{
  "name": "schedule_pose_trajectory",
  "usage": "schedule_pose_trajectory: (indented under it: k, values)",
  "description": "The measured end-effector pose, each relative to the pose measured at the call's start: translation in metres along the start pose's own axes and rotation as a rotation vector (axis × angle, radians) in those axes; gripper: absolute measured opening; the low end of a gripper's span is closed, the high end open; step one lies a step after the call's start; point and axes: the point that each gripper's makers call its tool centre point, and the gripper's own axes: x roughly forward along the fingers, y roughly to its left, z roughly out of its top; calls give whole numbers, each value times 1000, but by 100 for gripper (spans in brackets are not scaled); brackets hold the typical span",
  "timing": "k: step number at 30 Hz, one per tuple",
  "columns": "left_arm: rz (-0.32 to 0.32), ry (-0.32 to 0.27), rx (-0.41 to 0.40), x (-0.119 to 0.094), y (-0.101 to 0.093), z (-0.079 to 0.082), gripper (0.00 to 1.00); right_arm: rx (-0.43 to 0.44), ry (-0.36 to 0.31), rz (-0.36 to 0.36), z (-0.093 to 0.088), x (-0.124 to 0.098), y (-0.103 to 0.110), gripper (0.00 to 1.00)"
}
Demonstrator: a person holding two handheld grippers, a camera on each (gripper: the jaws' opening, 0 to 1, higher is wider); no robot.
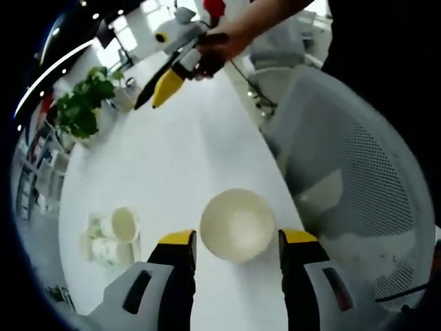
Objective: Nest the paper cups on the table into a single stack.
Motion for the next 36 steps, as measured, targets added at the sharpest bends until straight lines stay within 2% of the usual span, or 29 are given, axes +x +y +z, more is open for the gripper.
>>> schedule_pose_trajectory:
  k: [2, 3, 6, 9, 14, 15, 18, 22, 26, 28, 33, 36]
  values:
    - [5, -17, -36, -3, 1, 1, 46, -2, 2, -2, 1, -1, 1, 91]
    - [19, -44, -66, -5, 3, 3, 46, 1, 2, -3, 1, -1, 0, 91]
    - [60, -75, -133, -11, 11, 3, 47, 0, 6, -5, 2, -1, 0, 91]
    - [120, -147, -218, -24, 23, 6, 47, -5, 8, -7, 2, -2, -2, 91]
    - [205, -233, -356, -40, 39, 2, 48, -10, 17, -15, 2, -4, -3, 91]
    - [225, -239, -372, -43, 42, 0, 48, -13, 19, -16, 3, -4, -2, 91]
    - [280, -303, -422, -53, 51, 1, 48, -17, 23, -17, 5, -5, -1, 91]
    - [316, -334, -456, -62, 58, -1, 50, -26, 27, -20, 7, -6, 0, 91]
    - [365, -391, -503, -72, 69, 0, 53, -32, 30, -26, 10, -5, -1, 91]
    - [405, -400, -478, -78, 74, 0, 55, -37, 31, -28, 12, -6, 0, 91]
    - [449, -444, -530, -88, 82, -4, 62, -41, 33, -37, 14, -8, -1, 91]
    - [480, -448, -551, -93, 84, -10, 67, -43, 35, -40, 14, -9, 0, 91]
